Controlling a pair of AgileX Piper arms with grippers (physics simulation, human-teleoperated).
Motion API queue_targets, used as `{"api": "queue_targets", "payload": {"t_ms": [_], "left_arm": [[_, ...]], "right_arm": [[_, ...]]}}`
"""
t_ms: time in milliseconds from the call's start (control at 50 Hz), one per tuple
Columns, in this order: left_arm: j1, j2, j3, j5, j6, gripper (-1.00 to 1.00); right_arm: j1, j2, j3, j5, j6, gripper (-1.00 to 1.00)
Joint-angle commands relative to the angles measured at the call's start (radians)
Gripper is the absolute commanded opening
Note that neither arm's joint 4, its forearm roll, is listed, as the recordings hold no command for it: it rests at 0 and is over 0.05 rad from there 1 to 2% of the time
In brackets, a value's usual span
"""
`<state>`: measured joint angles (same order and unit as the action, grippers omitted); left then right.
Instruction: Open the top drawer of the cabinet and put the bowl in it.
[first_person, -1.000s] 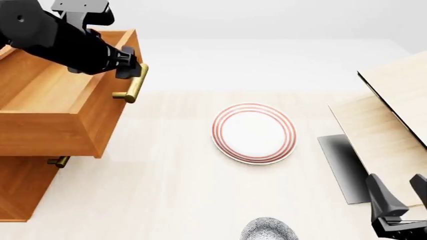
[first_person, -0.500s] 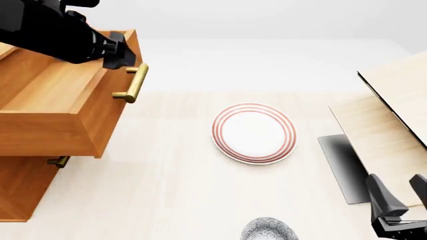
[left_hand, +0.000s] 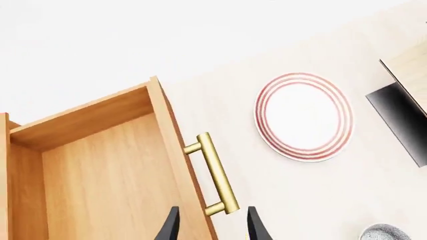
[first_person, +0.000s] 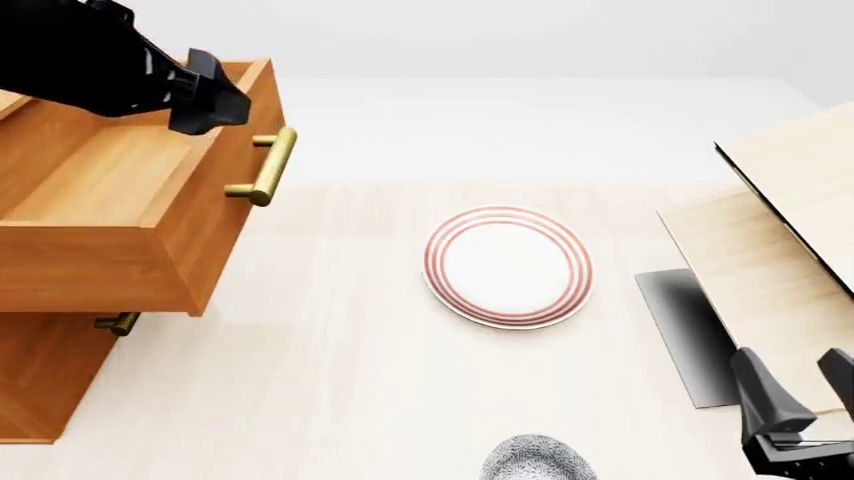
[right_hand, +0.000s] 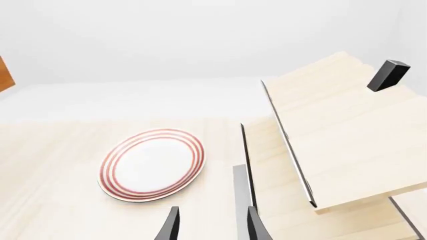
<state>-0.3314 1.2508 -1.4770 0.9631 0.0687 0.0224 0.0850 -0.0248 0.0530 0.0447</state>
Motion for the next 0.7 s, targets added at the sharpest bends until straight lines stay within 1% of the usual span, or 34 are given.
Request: {"api": "queue_targets", "payload": {"t_ms": [20, 60, 180, 200, 220, 260, 300, 320, 360, 420, 440, 460, 480, 500, 580, 640, 660, 700], "left_arm": [[-0.019, -0.047, 0.004, 0.014, 0.049, 1.0], [-0.009, -0.062, 0.006, 0.014, 0.069, 1.0], [-0.054, -0.072, 0.014, 0.006, 0.057, 1.0], [-0.051, -0.076, 0.019, 0.005, 0.06, 1.0], [-0.077, -0.071, 0.016, -0.003, 0.043, 1.0], [-0.074, -0.078, 0.029, -0.005, 0.048, 1.0], [-0.109, -0.072, 0.028, -0.015, 0.033, 1.0], [-0.101, -0.082, 0.045, -0.017, 0.042, 1.0], [-0.125, -0.079, 0.042, -0.024, 0.023, 1.0], [-0.116, -0.093, 0.067, -0.03, 0.041, 1.0], [-0.142, -0.089, 0.071, -0.039, 0.026, 1.0], [-0.142, -0.089, 0.071, -0.039, 0.026, 1.0], [-0.132, -0.097, 0.087, -0.041, 0.044, 1.0], [-0.143, -0.097, 0.092, -0.046, 0.032, 1.0], [-0.17, -0.103, 0.111, -0.057, 0.034, 1.0], [-0.177, -0.118, 0.13, -0.064, 0.053, 1.0], [-0.193, -0.115, 0.135, -0.067, 0.049, 1.0], [-0.199, -0.127, 0.143, -0.069, 0.055, 1.0]], "right_arm": [[0.0, 0.0, 0.0, 0.0, 0.0, 1.0], [0.0, -0.001, 0.0, 0.001, 0.0, 1.0], [0.0, 0.001, 0.0, 0.0, 0.0, 1.0], [0.0, 0.001, 0.0, 0.0, 0.0, 1.0], [0.0, 0.002, 0.0, 0.0, 0.0, 1.0], [0.001, 0.002, 0.0, 0.0, 0.0, 1.0], [0.001, 0.002, 0.0, 0.0, 0.001, 1.0], [0.0, 0.003, 0.0, 0.0, 0.001, 1.0], [0.0, 0.004, 0.0, -0.001, 0.001, 1.0], [0.0, 0.004, 0.0, -0.001, 0.001, 1.0], [0.001, 0.003, 0.0, 0.0, 0.001, 1.0], [0.001, 0.003, 0.0, 0.0, 0.001, 1.0], [0.001, 0.003, 0.0, 0.0, 0.001, 1.0], [0.001, 0.003, -0.001, 0.001, 0.001, 1.0], [0.001, 0.003, -0.001, 0.002, 0.001, 1.0], [0.0, 0.003, -0.001, 0.002, 0.001, 1.0], [0.001, 0.003, -0.001, 0.002, 0.001, 1.0], [0.001, 0.004, -0.001, 0.002, 0.001, 1.0]]}}
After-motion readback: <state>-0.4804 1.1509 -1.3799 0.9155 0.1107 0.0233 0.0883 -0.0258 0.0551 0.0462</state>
